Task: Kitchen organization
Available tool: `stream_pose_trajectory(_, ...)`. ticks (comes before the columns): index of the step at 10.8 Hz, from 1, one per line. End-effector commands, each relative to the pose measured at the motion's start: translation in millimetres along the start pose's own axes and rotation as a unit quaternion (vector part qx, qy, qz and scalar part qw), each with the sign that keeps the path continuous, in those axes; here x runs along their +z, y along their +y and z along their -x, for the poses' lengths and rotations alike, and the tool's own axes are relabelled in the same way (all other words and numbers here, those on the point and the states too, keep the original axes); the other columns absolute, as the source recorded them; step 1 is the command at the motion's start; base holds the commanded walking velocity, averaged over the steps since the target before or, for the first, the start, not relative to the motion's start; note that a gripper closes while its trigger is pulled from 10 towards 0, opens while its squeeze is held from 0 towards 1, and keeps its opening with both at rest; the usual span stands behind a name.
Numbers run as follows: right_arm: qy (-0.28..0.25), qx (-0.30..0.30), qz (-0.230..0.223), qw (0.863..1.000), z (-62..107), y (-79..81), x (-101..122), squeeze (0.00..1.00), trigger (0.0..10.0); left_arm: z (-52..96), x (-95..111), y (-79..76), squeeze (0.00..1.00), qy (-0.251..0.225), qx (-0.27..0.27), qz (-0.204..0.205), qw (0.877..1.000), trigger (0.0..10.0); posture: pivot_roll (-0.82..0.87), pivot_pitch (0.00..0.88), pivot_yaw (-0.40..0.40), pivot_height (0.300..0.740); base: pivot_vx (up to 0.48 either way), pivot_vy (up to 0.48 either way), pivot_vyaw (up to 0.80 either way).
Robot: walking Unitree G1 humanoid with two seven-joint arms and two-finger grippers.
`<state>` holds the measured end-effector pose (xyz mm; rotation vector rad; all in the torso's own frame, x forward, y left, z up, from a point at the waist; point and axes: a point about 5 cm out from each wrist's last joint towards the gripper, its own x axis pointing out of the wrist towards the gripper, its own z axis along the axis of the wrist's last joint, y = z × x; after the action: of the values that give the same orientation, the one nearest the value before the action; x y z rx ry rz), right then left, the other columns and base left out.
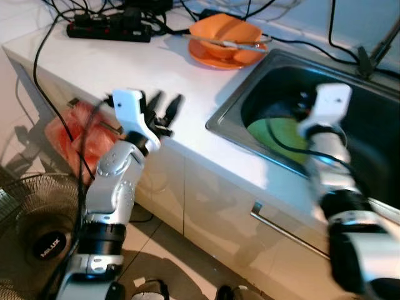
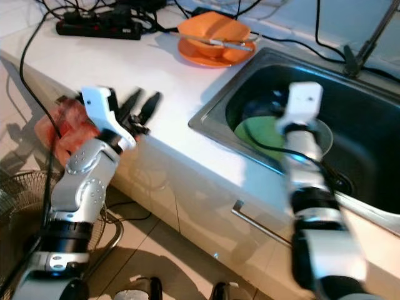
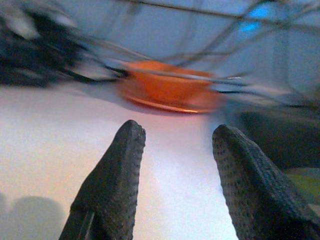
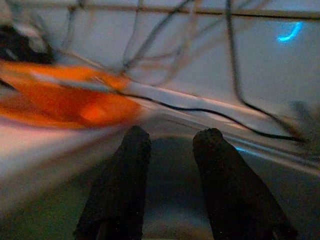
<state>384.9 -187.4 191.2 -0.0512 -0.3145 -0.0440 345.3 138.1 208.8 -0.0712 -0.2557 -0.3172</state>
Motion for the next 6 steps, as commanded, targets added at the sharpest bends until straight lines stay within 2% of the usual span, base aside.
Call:
stream_pose_trajectory(1, -0.009, 0.001, -0.024, 1.000, -1.5, 1.1, 5.7, 0.00, 10.0, -5.7, 11.3, -2.6, 0.00, -0.024, 0.017, -0.033, 0.999, 10.0, 0.07, 0.123, -0.040, 0.740, 0.000, 0.000, 0.00)
stream_pose_trajectory(2, -0.026, 0.021, -0.039, 0.999, -0.4, 13.8, 11.3, 0.00, 10.0, -7.8, 21.2, -1.3, 0.00, -0.052, 0.055, -0.047, 0.996, 10.0, 0.07, 0.123, -0.040, 0.740, 0.000, 0.000, 0.00)
stream_pose_trajectory(3, -0.028, 0.030, -0.058, 0.997, 1.3, 21.1, 13.0, 0.00, 10.0, -9.2, 21.4, 0.6, 0.00, -0.059, 0.084, -0.047, 0.994, 10.0, 0.07, 0.123, -0.040, 0.740, 0.000, 0.000, 0.00)
stream_pose_trajectory(4, -0.026, 0.035, -0.061, 0.997, 3.1, 24.5, 11.7, 0.00, 10.0, -9.9, 16.9, 0.4, 0.00, -0.052, 0.095, -0.047, 0.993, 10.0, 0.07, 0.122, -0.041, 0.740, 0.000, 0.000, 0.00)
stream_pose_trajectory(6, -0.003, 0.040, -0.062, 0.997, 11.9, 32.5, 2.4, 0.00, 10.0, -11.0, 6.3, -3.6, 0.00, -0.039, 0.116, -0.073, 0.990, 10.0, 0.07, 0.109, -0.031, 0.740, 0.000, 0.000, 0.00)
